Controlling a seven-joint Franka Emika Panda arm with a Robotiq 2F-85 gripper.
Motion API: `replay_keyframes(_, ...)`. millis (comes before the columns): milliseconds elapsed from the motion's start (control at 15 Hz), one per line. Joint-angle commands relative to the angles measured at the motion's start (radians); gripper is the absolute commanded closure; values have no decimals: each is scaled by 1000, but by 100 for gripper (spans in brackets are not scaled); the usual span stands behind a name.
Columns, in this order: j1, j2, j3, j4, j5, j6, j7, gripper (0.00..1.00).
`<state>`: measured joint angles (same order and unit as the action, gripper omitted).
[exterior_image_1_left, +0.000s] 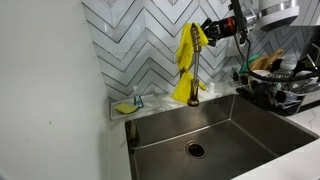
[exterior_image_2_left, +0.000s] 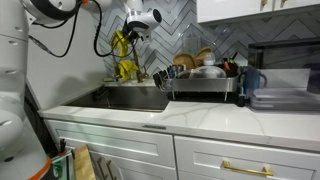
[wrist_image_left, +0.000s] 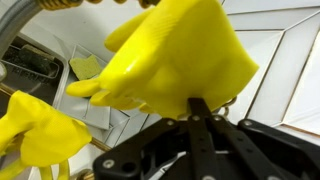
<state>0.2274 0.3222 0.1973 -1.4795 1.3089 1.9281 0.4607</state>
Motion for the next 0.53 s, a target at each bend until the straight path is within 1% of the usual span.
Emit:
replay_keyframes(0, -9, -50, -23, -37, -29, 4, 20, 100)
replay_keyframes(400, -22, -89, -47, -53, -87, -7, 57, 100)
replay_keyframes(467, -22, -96, -49, -62, -96, -9, 85, 74)
